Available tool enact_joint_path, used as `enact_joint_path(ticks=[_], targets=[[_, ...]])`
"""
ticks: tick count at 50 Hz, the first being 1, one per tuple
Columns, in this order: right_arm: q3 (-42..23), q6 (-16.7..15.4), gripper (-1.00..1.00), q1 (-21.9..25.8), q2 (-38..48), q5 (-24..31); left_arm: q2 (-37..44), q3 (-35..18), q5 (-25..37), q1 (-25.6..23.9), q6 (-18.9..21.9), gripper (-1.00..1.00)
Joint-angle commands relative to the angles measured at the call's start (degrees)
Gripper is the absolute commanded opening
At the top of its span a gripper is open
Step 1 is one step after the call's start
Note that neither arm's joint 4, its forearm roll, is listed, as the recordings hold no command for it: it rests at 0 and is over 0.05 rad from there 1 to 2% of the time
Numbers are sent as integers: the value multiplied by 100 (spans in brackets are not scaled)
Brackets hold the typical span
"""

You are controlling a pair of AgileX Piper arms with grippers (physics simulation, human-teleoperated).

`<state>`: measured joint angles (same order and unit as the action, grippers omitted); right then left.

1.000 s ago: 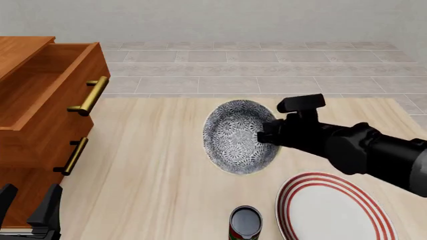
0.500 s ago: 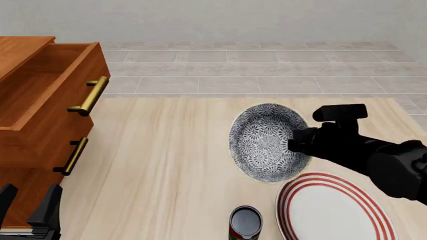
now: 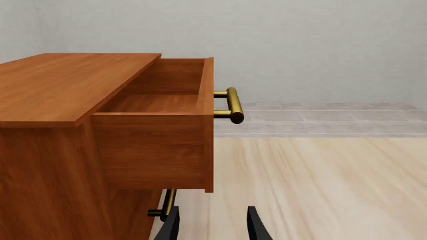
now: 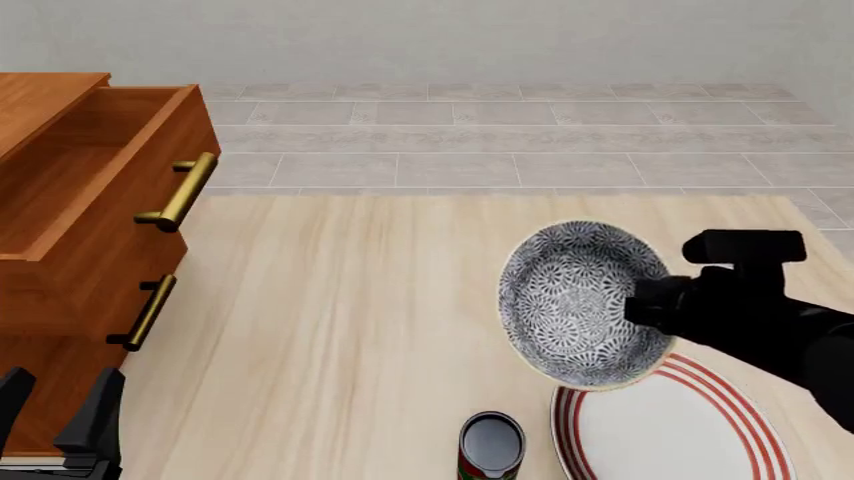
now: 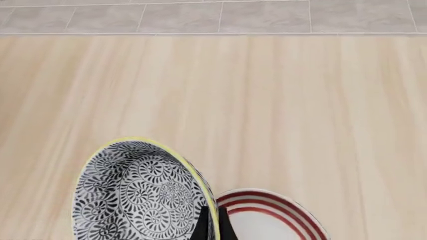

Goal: Put the bowl on the plate.

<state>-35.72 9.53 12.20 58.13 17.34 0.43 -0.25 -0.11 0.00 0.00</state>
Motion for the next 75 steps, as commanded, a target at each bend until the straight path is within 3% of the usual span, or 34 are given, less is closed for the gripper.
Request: enact_joint_path(ticks=[1,20,39,51,75], targets=[[253,56,-100,-238,-425,286,0,0,0,0,0,100],[626,40,-100,-733,-1003,722,0,0,0,0,0,100],[964,99,-100,-937,-1246,985,0,0,0,0,0,100],[1094,44,-100,-1160,-1639,1478,0,0,0,0,0,100],[1618,114,-100,-1338,-1648,1326,0,0,0,0,0,100]])
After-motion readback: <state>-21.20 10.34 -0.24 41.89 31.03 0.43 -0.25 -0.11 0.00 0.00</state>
